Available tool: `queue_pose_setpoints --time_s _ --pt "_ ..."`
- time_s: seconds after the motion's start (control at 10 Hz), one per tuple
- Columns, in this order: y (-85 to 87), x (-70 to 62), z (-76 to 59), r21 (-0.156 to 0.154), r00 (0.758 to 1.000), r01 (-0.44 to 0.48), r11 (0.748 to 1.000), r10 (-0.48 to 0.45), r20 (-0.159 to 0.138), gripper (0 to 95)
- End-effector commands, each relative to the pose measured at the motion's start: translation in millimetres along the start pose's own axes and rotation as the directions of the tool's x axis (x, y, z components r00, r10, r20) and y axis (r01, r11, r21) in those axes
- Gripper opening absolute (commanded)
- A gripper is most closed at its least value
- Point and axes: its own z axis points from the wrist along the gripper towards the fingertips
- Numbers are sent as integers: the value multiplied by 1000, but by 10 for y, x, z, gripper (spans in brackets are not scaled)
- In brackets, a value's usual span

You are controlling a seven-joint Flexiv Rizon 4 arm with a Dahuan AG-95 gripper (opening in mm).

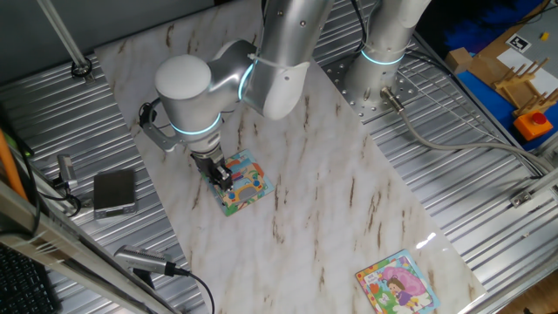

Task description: Assemble one piece of a puzzle

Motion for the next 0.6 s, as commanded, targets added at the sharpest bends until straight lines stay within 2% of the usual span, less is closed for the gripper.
queue_pose_setpoints --time_s 0.1,0.6 --pt "-60 57 -4 2 1000 13 1000 -13 0 570" --pt "-241 224 46 6 999 45 999 -45 -2 570"
